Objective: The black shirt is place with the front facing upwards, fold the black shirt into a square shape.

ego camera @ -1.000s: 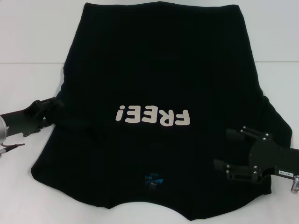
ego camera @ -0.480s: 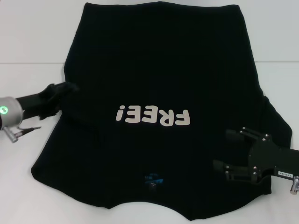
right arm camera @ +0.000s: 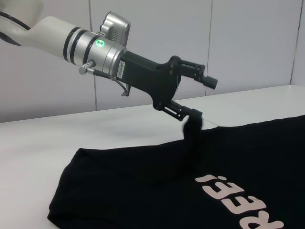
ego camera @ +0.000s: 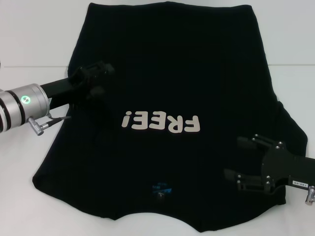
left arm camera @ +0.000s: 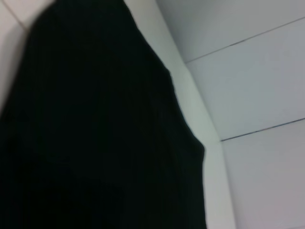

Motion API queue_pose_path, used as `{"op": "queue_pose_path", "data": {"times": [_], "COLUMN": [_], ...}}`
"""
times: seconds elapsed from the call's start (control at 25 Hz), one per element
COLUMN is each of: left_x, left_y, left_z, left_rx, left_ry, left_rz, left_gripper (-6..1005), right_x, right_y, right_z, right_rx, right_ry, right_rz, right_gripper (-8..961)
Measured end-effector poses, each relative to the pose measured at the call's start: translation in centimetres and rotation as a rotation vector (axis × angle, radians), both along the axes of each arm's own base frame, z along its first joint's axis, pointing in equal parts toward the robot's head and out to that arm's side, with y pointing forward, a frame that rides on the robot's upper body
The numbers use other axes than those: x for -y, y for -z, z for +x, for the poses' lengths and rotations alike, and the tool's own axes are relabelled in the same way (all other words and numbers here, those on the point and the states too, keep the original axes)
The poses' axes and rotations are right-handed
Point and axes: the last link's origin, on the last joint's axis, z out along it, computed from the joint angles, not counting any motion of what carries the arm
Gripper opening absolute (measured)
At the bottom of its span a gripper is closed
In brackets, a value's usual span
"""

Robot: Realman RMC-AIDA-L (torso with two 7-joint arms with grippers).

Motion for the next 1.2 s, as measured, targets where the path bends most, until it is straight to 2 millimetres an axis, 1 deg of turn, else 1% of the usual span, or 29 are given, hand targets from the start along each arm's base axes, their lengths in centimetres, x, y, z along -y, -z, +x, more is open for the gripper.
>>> {"op": "queue_pose_path", "data": {"times": [0.12, 0.24, 0.32, 0.44, 0.52, 0.6, 0.64, 0.72, 0.76, 0.88, 0.96, 1.08, 1.2], "left_x": [0.4, 1.4, 2.1, 3.1, 4.2, 5.2, 5.6, 6.6, 7.3, 8.9, 9.7, 10.7, 11.0], "left_y": [-0.1, -1.1, -1.7, -2.5, -3.0, -2.9, -2.9, -2.5, -2.0, -0.9, -0.6, -0.1, 0.2], "left_z": [-0.4, -1.7, -2.0, -1.6, -0.9, -0.7, -0.8, -1.3, -1.7, -2.6, -2.9, -2.9, -2.7], "left_rx": [0.005, 0.038, 0.057, 0.022, -0.073, -0.174, -0.218, -0.338, -0.416, -0.561, -0.598, -0.625, -0.622], "left_ry": [0.004, -0.006, 0.019, 0.167, 0.383, 0.544, 0.594, 0.711, 0.776, 0.915, 0.966, 1.033, 1.062], "left_rz": [0.0, 0.016, 0.035, 0.06, 0.08, 0.083, 0.083, 0.078, 0.071, 0.078, 0.099, 0.123, 0.118], "left_gripper": [798, 797, 797, 797, 797, 798, 798, 800, 803, 800, 799, 801, 805], "right_x": [-0.1, 0.0, 0.0, 0.0, -0.1, -0.4, -0.7, -1.5, -1.9, -3.4, -4.2, -5.5, -6.1], "right_y": [0.0, -0.1, -0.1, -0.1, -0.3, -0.7, -1.0, -2.0, -2.9, -5.6, -7.5, -9.8, -11.3], "right_z": [0.0, 0.0, 0.0, 0.1, 0.2, 0.4, 0.4, 0.6, 0.6, 0.7, 0.7, 0.6, 0.7], "right_rx": [-0.001, -0.004, -0.006, -0.013, -0.028, -0.053, -0.065, -0.087, -0.097, -0.138, -0.133, -0.073, -0.001], "right_ry": [0.0, 0.003, 0.005, 0.014, 0.039, 0.093, 0.126, 0.213, 0.264, 0.46, 0.594, 0.818, 1.007], "right_rz": [0.002, 0.007, 0.008, 0.012, 0.018, 0.021, 0.021, 0.012, 0.009, -0.023, -0.059, -0.128, -0.157], "right_gripper": [942, 943, 943, 944, 944, 944, 944, 944, 944, 944, 944, 945, 945]}}
